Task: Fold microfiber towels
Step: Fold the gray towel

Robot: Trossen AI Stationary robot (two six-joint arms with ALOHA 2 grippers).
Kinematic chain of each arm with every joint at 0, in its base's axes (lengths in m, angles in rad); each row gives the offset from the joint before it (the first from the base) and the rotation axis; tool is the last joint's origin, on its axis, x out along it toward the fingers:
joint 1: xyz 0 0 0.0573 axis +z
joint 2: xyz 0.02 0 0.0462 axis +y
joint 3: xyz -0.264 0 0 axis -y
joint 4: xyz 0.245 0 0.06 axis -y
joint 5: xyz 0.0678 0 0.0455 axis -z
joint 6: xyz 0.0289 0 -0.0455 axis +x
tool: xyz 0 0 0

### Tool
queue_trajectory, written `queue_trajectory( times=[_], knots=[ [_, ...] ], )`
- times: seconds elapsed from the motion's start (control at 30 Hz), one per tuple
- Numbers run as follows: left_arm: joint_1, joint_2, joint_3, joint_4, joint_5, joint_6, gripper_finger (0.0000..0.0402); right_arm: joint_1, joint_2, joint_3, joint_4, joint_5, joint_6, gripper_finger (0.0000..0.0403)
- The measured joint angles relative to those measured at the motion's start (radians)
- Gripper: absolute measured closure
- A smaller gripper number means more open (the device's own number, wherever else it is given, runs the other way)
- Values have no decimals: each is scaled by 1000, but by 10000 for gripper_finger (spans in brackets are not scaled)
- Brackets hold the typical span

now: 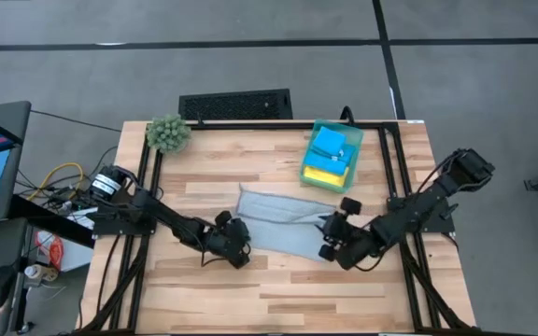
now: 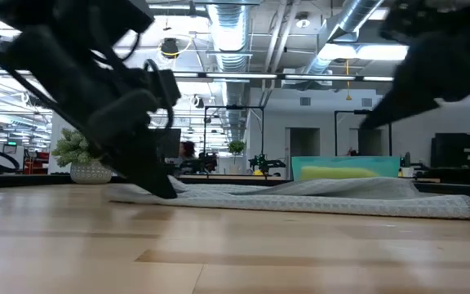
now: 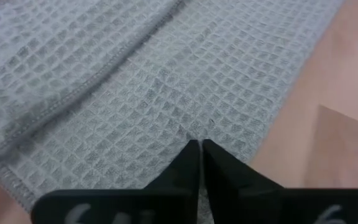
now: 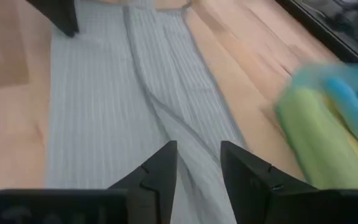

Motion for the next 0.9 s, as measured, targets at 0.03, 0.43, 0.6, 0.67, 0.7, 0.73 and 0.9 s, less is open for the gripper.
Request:
queue_trajectory(
  times=[0.03, 0.43, 0.6, 0.67, 0.7, 0.73, 0.9],
  knots=[
    [-17, 0, 0, -1, -13, -29, 396, -17, 8, 0, 62, -18, -61, 256],
    [-194, 3, -2, -14, -107, -292, 394, -267, 293, 46, 859, -626, -684, 276],
    [-224, 3, -2, -22, -127, -318, 397, -323, 447, 130, 849, -808, -686, 284],
    [-226, 3, -2, -22, -129, -319, 397, -332, 494, 158, 813, -817, -687, 284],
    [-227, 3, -2, -23, -129, -323, 397, -340, 509, 172, 785, -813, -687, 284],
    [-228, 3, -2, -25, -129, -329, 397, -349, 519, 182, 763, -808, -687, 284],
    [-228, 3, -2, -34, -117, -333, 397, -413, 517, 214, 684, -805, -687, 285]
  ],
)
